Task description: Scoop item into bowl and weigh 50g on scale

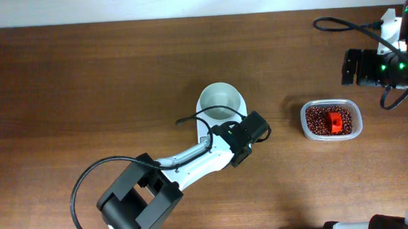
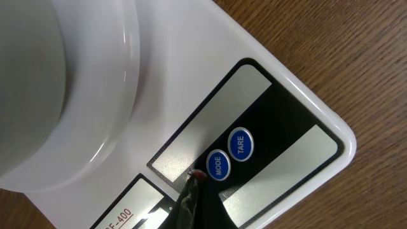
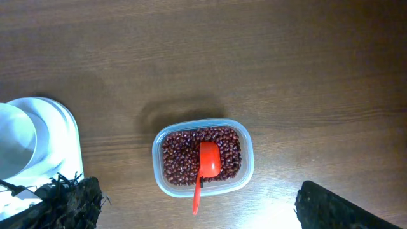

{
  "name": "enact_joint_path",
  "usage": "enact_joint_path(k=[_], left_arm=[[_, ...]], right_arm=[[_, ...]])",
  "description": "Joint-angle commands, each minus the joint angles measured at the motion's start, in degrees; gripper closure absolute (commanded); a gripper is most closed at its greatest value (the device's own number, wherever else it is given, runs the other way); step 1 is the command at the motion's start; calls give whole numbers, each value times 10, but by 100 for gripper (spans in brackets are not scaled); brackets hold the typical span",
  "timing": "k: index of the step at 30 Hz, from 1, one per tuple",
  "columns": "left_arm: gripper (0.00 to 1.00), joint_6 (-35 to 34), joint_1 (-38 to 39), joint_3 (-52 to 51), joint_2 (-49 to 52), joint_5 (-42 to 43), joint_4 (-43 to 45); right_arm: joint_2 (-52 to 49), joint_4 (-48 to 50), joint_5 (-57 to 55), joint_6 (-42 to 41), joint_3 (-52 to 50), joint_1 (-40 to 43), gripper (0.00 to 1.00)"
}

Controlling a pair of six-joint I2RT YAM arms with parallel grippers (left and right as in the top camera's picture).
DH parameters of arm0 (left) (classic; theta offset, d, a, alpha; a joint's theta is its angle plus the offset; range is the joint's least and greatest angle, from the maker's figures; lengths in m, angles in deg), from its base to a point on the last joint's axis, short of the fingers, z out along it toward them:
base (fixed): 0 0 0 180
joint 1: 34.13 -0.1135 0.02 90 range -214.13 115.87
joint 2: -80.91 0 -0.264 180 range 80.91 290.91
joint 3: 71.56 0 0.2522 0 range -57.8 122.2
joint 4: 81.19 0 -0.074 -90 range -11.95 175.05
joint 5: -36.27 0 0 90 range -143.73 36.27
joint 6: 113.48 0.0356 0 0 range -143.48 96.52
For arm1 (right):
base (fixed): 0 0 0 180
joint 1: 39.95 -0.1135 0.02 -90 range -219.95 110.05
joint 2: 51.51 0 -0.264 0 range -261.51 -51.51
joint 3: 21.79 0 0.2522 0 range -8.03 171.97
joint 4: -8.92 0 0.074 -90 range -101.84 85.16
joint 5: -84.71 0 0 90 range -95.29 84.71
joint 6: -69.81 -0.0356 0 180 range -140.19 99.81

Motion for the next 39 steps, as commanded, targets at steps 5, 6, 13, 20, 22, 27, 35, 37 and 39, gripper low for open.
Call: enact_joint_path(k=[5,6,13,20,22,27,35,37,39], left_arm=[[100,7,-5,7,6,6,2],[100,7,-5,7,6,6,3],[100,7,-5,6,15,7,4],[100,11,-5,6,23,11,7],[100,11,-5,6,23,11,7],[100,11,-3,36,-17,4,-21],[100,-27,-3,84,-201,57,-122],[100,-33,-8,83,-202,56,-131],[100,-62,-30,79,-196,56,-130]], right_arm=[[3,0,3,-2,5,3,1],[3,0,3,-2,5,3,1],[3,0,3,-2,5,3,1],[3,0,3,-2,5,3,1],[3,0,3,-2,5,3,1],[3,0,3,-2,5,3,1],[3,0,3,-2,5,3,1],[3,0,3,-2,5,3,1],[3,0,3,-2,5,3,1]])
